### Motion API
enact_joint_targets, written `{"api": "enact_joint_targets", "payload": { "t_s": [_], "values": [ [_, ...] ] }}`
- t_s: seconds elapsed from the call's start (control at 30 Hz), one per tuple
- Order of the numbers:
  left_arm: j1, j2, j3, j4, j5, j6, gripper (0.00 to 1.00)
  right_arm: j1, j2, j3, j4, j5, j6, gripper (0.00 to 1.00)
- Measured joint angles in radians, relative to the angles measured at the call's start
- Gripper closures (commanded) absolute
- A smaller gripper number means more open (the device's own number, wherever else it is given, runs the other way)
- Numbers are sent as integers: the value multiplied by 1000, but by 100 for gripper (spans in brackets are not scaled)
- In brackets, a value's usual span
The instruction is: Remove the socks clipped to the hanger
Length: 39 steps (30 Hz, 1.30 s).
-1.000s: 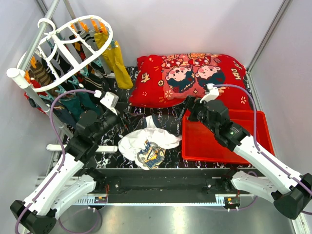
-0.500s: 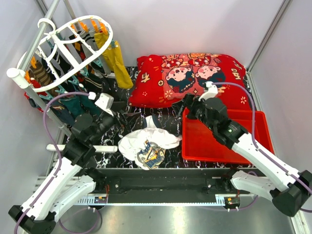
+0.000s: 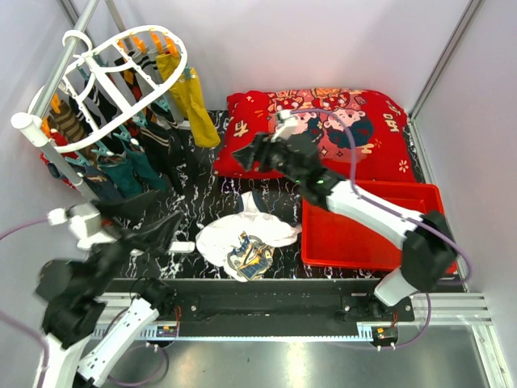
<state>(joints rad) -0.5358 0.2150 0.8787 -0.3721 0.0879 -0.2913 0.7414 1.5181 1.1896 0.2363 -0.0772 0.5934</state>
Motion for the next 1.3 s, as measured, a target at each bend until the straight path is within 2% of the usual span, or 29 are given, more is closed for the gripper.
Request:
{"api": "enact_joint_targets", "payload": {
  "t_s": [0.13, 0.27, 0.47, 0.63, 0.67, 0.77, 0.8, 0.83, 0.87, 1.0, 1.1, 1.3],
  "values": [
    [0, -41, 144, -108, -53, -5, 1, 85, 160, 104, 97, 2, -73, 32],
    [0, -70, 198, -195, -107, -5, 1, 142, 256, 155, 205, 6, -112, 27],
    [0, -79, 175, -288, -146, -5, 1, 170, 390, 270, 285, 9, -153, 23],
    [0, -96, 89, -322, -176, -5, 1, 196, 496, 371, 293, 53, -196, 26],
    [0, -101, 71, -327, -182, -6, 1, 201, 516, 391, 291, 69, -204, 28],
    [0, -120, 10, -328, -193, -10, 1, 211, 573, 438, 283, 117, -229, 57],
    [0, -123, -6, -327, -193, -13, 1, 211, 584, 447, 277, 128, -236, 85],
    [0, -125, -23, -327, -194, -13, 1, 211, 595, 456, 266, 146, -237, 97],
    [0, -127, -44, -322, -195, -14, 1, 211, 597, 456, 257, 154, -249, 100],
    [0, -125, -82, -313, -206, -17, 1, 211, 582, 437, 245, 172, -248, 100],
    [0, -101, -79, -302, -243, -43, 3, 211, 520, 364, 240, 163, -245, 100],
    [0, 121, 51, -308, -325, -167, 9, 214, 330, 203, 248, 144, -230, 100]
  ]
}}
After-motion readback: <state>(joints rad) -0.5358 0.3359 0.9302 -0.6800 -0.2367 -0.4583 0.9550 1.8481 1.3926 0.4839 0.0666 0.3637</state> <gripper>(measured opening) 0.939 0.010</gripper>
